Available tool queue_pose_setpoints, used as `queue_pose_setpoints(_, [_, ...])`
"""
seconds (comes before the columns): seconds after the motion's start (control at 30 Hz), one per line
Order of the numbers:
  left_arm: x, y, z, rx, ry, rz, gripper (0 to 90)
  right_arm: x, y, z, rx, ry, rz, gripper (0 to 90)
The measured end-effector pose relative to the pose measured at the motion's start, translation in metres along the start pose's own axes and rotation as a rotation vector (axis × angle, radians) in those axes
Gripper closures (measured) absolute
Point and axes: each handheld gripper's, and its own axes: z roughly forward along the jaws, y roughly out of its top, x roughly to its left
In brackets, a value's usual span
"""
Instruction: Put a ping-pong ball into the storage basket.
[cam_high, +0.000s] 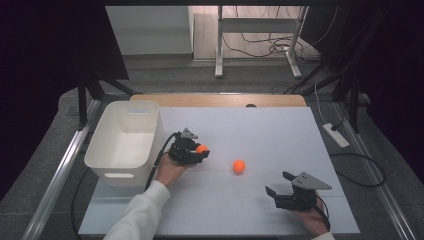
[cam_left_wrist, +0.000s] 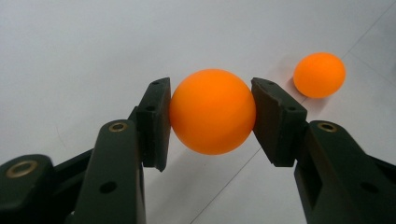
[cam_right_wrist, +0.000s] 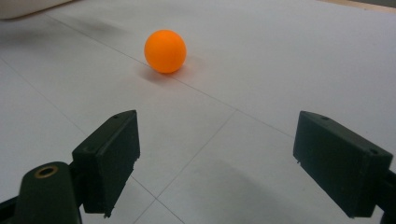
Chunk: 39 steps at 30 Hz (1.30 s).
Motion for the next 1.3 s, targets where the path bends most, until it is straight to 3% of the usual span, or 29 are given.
queue_pose_setpoints(0.6, [-0.003, 0.001, -0.030, -0.081, -0.003, 0.006, 51.0, 0.001, 0.000, 0.000, 0.000, 0.001, 0.000, 14.9])
queue_pose_setpoints(1.3, [-0.018, 0.011, -0.053, -0.163, -0.013, 0.033, 50.9, 0.001, 0.000, 0.001, 0.001, -0.002, -0.003, 14.9])
